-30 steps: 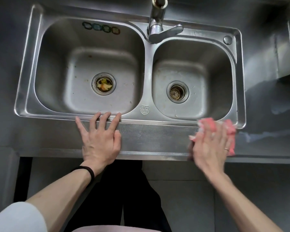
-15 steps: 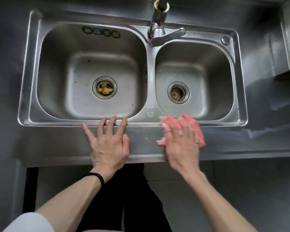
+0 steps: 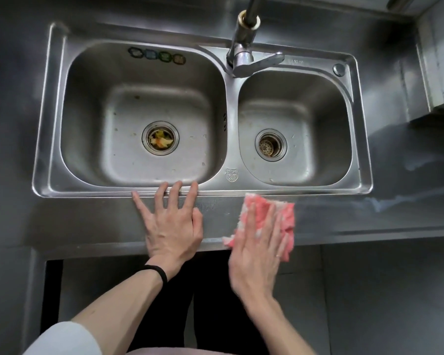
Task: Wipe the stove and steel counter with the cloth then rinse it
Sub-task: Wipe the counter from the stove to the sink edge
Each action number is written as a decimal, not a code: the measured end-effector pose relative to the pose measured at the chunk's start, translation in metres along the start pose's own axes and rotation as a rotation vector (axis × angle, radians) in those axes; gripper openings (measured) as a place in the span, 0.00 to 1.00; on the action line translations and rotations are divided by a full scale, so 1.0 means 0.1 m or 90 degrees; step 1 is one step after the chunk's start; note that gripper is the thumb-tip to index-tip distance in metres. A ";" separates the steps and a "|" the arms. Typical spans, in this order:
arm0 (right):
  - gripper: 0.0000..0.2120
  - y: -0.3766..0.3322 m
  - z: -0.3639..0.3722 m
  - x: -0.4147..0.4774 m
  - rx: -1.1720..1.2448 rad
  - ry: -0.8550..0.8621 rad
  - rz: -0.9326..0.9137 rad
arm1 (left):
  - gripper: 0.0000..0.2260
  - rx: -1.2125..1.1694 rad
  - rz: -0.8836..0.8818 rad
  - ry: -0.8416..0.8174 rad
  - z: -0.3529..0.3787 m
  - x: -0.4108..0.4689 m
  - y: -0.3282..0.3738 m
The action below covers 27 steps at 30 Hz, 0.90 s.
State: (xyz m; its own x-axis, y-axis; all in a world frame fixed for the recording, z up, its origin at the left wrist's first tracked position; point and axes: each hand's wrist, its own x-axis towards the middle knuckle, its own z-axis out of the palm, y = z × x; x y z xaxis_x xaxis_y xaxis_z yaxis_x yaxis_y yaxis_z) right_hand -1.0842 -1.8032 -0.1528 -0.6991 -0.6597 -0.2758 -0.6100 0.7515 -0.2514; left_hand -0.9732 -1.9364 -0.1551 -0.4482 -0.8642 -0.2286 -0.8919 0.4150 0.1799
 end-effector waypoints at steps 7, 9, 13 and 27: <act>0.29 0.19 -0.01 -0.06 -0.031 -0.022 -0.124 | 0.26 0.007 -0.002 0.014 0.02 0.00 0.01; 0.29 0.40 -0.11 0.02 -0.031 -0.044 -0.154 | 0.25 0.005 -0.006 0.021 0.01 0.00 0.01; 0.28 1.00 -0.39 0.29 -0.027 -0.068 -0.132 | 0.26 0.013 -0.028 0.017 -0.03 -0.02 0.07; 0.29 2.92 -1.18 1.07 -0.066 -0.070 -0.179 | 0.30 -0.019 0.109 -0.089 0.10 0.17 2.28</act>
State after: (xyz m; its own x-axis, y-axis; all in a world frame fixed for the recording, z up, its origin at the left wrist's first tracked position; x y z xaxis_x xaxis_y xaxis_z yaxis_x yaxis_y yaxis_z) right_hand -1.3809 -1.6537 -0.1464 -0.4557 -0.8347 -0.3092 -0.8125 0.5320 -0.2385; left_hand -1.1848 -1.8531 -0.1276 -0.5995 -0.7325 -0.3227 -0.8003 0.5425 0.2553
